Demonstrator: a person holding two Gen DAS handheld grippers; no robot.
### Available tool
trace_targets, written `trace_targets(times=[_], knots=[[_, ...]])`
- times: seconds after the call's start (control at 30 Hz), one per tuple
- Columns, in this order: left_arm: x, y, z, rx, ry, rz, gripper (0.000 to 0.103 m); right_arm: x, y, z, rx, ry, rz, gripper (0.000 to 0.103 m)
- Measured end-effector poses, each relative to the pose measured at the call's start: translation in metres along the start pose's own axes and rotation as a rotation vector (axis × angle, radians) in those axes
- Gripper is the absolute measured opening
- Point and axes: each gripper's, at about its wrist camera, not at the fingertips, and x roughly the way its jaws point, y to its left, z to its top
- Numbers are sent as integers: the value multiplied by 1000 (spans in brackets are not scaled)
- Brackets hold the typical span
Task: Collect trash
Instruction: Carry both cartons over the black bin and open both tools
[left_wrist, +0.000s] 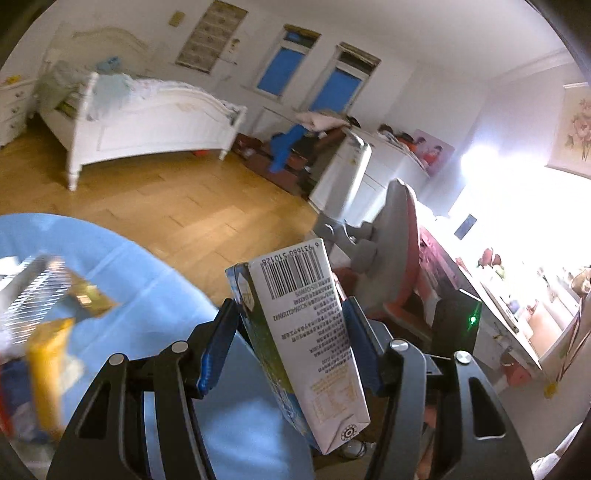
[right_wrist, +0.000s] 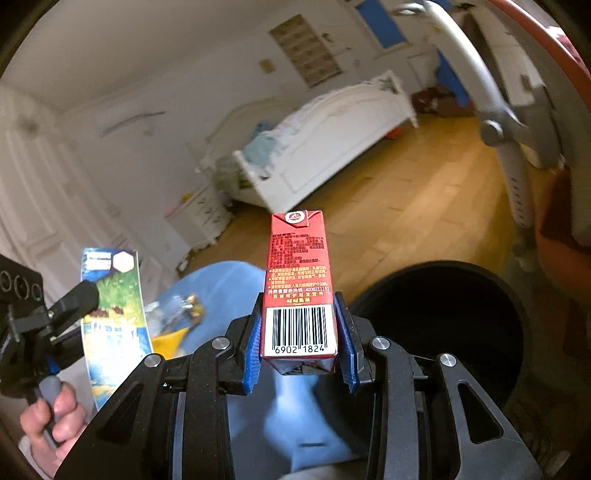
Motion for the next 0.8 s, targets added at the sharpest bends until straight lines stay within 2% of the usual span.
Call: trace_targets(times=[0.3,0.73,0.77,0.8], knots=[[77,2,-14,13,125,-31,58,27,-50,-26,99,66,-63,35],[114,0,-21,32,193,8,60,46,-82,-40,162,125,-106,36],[116,-2,-21,39,196,14,62,46,-83,-40,169,129,-113,38],[118,-5,-20,51,196,32,70,46,-84,-41,175,134,-117,50]])
